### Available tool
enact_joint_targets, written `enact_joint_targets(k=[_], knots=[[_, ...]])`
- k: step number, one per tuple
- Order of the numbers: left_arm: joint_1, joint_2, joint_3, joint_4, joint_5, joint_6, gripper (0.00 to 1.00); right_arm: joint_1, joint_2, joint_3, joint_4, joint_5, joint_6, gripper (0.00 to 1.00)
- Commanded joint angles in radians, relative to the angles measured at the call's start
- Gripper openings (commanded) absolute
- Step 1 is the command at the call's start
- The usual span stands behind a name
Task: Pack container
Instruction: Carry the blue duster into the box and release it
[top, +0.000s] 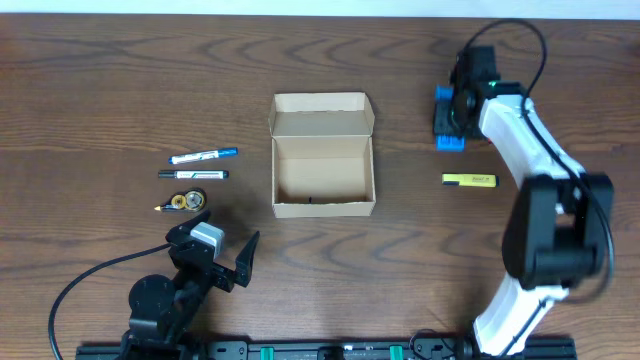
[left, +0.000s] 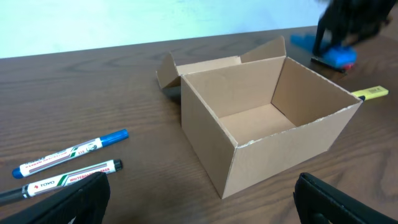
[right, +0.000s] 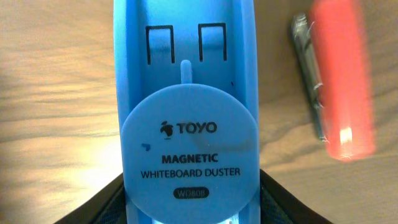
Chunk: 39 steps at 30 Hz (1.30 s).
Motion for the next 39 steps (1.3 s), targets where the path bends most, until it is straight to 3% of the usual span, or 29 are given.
enact_joint_targets(k=[1,7,15,28,39], knots=[[0.006,-0.006,-0.024,-0.005,-0.004,0.007,0.95,0.077,-0.178,0.063,-0.027,-0.022,-0.042,0.41],[0.006,-0.006,-0.024,-0.005,-0.004,0.007,0.96,0.262,-0.322,0.063,-0.097,-0.225,-0.269,0.41],[0.006,-0.006,-0.024,-0.005,-0.004,0.007,0.95,0.488,-0.275,0.054,-0.22,-0.367,-0.631,0.44],[0.006,-0.006,-0.024,-0.005,-0.004,0.007,0.96,0.568,-0.053,0.054,-0.253,-0.275,-0.781,0.45],[0.006,-0.006,-0.024,-0.005,-0.004,0.007,0.95,0.559,-0.038,0.054,-0.276,-0.27,-0.924,0.48]])
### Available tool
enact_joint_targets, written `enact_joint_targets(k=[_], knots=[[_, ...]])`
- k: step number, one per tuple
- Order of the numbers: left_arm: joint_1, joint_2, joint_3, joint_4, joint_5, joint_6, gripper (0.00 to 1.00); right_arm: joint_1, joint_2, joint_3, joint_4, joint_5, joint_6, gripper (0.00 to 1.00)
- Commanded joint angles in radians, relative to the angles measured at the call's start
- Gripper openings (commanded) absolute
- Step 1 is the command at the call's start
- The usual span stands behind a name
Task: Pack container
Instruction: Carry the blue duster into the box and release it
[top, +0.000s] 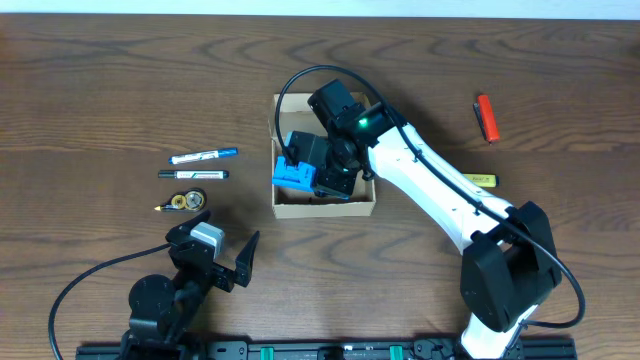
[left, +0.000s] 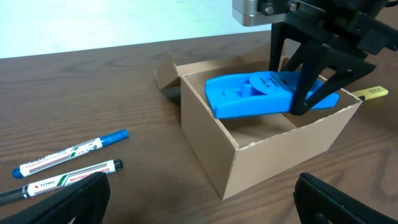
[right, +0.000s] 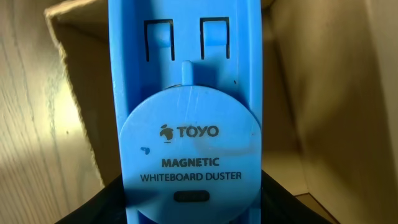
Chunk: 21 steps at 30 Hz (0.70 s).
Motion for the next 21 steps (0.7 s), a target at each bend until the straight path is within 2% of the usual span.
enact_joint_targets(k=[1,15,21], knots=[[0.006,-0.006,-0.024,-0.005,-0.004,0.007,0.95,-0.005,0.004,-0.005,-0.022,0.016,-0.09,0.47],[0.006,-0.006,-0.024,-0.005,-0.004,0.007,0.95,-0.015,0.004,-0.005,-0.035,-0.041,-0.145,0.5],[0.006,-0.006,-0.024,-0.005,-0.004,0.007,0.95,-0.014,0.004,-0.005,-0.032,-0.053,-0.143,0.66]])
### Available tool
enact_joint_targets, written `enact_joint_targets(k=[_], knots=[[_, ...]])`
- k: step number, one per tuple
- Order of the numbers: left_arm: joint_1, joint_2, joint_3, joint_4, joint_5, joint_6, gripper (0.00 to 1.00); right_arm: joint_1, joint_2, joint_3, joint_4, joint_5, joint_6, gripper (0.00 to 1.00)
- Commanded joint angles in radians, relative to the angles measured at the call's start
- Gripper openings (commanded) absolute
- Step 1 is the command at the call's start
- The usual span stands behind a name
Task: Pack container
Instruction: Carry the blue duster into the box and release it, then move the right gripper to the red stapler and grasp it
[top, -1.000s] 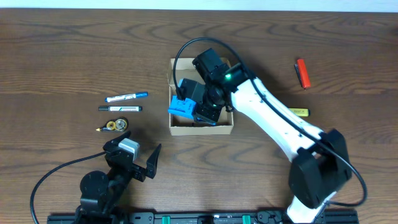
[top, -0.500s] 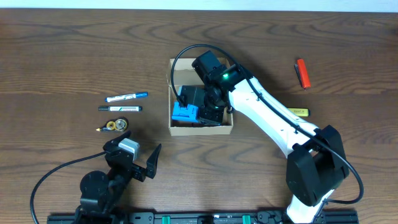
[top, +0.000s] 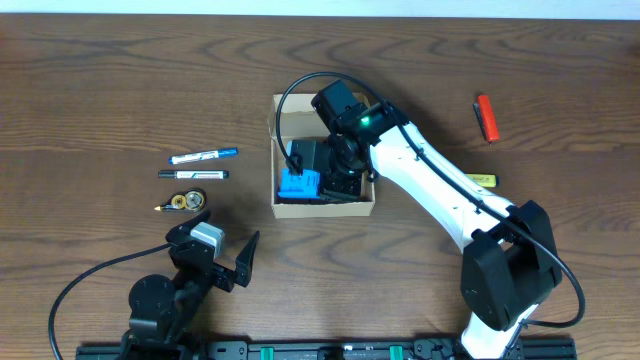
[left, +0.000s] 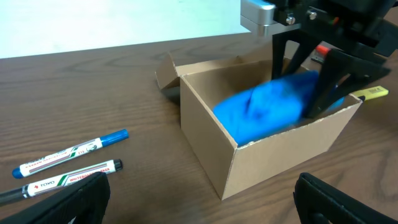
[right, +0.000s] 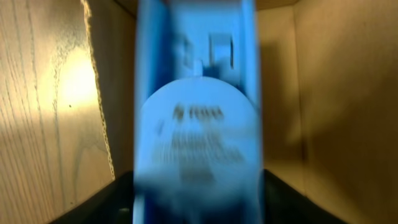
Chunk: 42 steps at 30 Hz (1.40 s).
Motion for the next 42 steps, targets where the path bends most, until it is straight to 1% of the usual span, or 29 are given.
enact_joint_targets(k=[1,5,9,12,15,17,18,19,23,27,31,37,42], knots=[[0.006,-0.006,-0.024,-0.005,-0.004,0.007,0.96,-0.001,0.003,-0.005,0.0,-0.036,-0.013,0.68],[0.006,-0.006,-0.024,-0.005,-0.004,0.007,0.95,-0.001,0.003,-0.002,0.001,-0.038,0.004,0.69],[0.006,-0.006,-0.024,-0.005,-0.004,0.007,0.95,-0.004,-0.013,0.029,0.0,-0.034,0.067,0.67],[0.006,-0.006,-0.024,-0.005,-0.004,0.007,0.96,-0.015,-0.057,0.071,0.0,0.005,0.154,0.63],[0.006,-0.006,-0.024,-0.005,-0.004,0.007,0.95,-0.042,-0.119,0.1,0.016,0.108,0.26,0.63],[0.006,-0.006,-0.024,-0.005,-0.004,0.007,0.96,-0.077,-0.176,0.102,0.055,0.238,0.375,0.67],[0.006,-0.006,-0.023,-0.005,-0.004,0.007,0.96,-0.102,-0.199,0.102,0.065,0.287,0.41,0.71],[0.006,-0.006,-0.024,-0.005,-0.004,0.007,0.96,-0.132,-0.218,0.102,0.07,0.322,0.436,0.72],[0.006,-0.006,-0.024,-0.005,-0.004,0.007,0.95,-0.274,-0.239,0.102,0.066,0.352,0.518,0.77],[0.006,-0.006,-0.024,-0.005,-0.004,0.007,0.95,-0.466,-0.206,0.092,0.069,0.351,0.607,0.8],[0.006,-0.006,-0.024,-0.005,-0.004,0.007,0.95,-0.603,-0.14,0.088,0.094,0.35,0.678,0.8],[0.006,-0.006,-0.024,-0.005,-0.004,0.007,0.95,-0.744,0.014,0.088,0.137,0.339,0.785,0.79],[0.006,-0.006,-0.024,-0.005,-0.004,0.007,0.95,-0.812,0.135,0.088,0.175,0.225,0.789,0.79]])
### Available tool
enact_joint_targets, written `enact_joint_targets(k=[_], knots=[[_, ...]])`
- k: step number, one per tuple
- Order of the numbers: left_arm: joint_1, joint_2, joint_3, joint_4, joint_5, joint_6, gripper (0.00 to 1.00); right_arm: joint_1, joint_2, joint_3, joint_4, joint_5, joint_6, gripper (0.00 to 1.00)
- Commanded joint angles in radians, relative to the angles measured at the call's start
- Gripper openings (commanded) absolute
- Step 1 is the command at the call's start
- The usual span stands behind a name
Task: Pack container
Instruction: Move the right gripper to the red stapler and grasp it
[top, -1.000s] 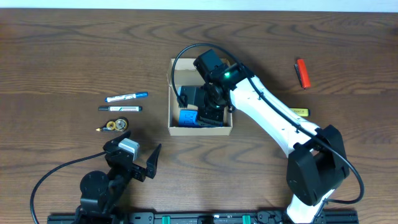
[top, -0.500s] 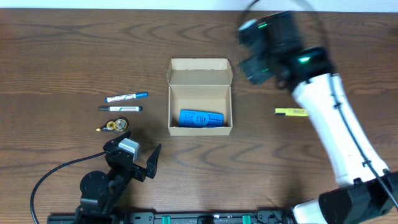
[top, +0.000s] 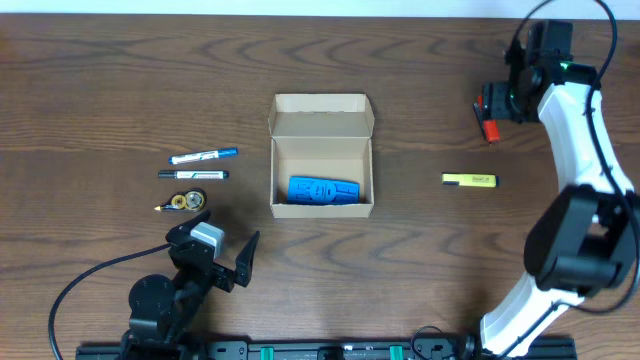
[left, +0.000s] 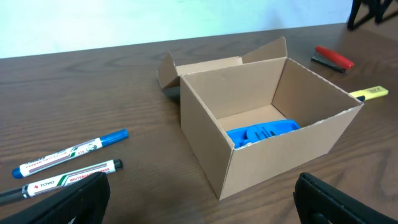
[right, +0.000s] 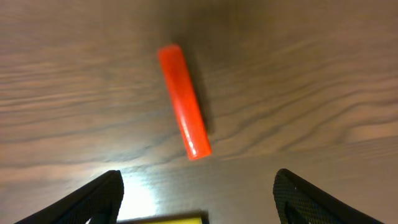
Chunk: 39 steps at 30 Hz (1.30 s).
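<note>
The open cardboard box (top: 322, 120) stands mid-table with the blue whiteboard duster (top: 325, 190) lying flat on its floor; the left wrist view also shows the duster (left: 261, 132) inside the box (left: 211, 146). My right gripper (top: 497, 100) hovers open at the far right, right above a red stick-shaped tool (right: 184, 119), with nothing between its fingers (right: 102, 194). A yellow highlighter (top: 470, 180) lies to the right of the box. My left gripper (top: 218, 258) rests open near the front edge, facing the box.
Left of the box lie a blue-capped marker (top: 203, 155), a black-capped marker (top: 192, 174) and a small yellow-and-black tape roller (top: 185, 202). The box's lid flap (left: 199, 65) stands open on its far side.
The duster has been let go and lies in the box. My right gripper, then shut on it inside the box, is now open over the red tool at the far right.
My right gripper was shut on the blue duster at the table's far right. Then it held the duster over the box, then low inside it. Now the duster lies in the box and the gripper is back at the right. The left arm has stayed still.
</note>
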Motion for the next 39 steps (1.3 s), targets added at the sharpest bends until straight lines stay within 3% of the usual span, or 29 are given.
enact_joint_targets(k=[1,11,22,30,39], knots=[[0.006,-0.006,-0.024,-0.005,-0.004,0.007,0.95,-0.035,0.074,-0.011,0.02,-0.077,0.045,0.79],[0.006,-0.006,-0.024,-0.005,-0.004,0.007,0.95,-0.043,0.199,-0.011,0.132,-0.128,-0.047,0.78],[0.006,-0.006,-0.023,-0.005,-0.004,0.007,0.95,-0.041,0.272,-0.011,0.16,-0.147,-0.095,0.65],[0.006,-0.006,-0.024,-0.005,-0.004,0.007,0.95,-0.038,0.293,-0.011,0.129,-0.147,-0.077,0.44],[0.006,-0.006,-0.024,-0.005,-0.004,0.007,0.95,-0.014,0.251,-0.011,0.056,-0.19,-0.006,0.14]])
